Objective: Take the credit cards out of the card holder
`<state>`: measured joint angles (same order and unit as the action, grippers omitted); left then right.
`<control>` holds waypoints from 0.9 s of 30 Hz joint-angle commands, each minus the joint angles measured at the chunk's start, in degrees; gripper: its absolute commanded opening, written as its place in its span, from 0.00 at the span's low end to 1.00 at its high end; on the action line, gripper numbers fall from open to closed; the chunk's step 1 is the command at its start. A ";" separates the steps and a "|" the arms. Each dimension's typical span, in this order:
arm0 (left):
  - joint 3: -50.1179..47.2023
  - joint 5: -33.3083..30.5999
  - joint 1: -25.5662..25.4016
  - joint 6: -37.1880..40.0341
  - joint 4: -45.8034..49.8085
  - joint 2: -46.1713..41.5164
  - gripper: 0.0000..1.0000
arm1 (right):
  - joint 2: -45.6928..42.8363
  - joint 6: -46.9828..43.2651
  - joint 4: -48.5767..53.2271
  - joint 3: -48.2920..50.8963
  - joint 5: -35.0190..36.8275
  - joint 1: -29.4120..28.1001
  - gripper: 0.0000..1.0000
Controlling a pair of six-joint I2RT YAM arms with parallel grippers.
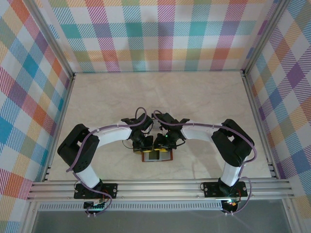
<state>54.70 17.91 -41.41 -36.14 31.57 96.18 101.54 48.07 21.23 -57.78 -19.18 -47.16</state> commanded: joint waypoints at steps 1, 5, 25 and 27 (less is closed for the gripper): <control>-0.68 -2.53 -0.40 0.94 2.62 2.20 0.04 | 1.06 -1.40 0.92 0.82 0.83 0.39 0.31; -0.73 -2.62 -0.36 0.91 2.66 2.23 0.04 | 0.21 -1.49 1.01 1.34 1.26 0.40 0.32; -0.72 -2.80 -0.47 0.67 2.53 2.77 0.04 | -0.84 -0.79 -0.79 3.19 0.90 0.40 0.32; -0.58 -2.79 -0.52 0.70 2.56 2.80 0.04 | -0.75 -0.57 -3.66 3.99 -0.93 0.49 0.31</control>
<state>54.70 17.93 -41.41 -36.16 31.55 96.27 101.41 47.55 19.00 -55.70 -19.03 -47.16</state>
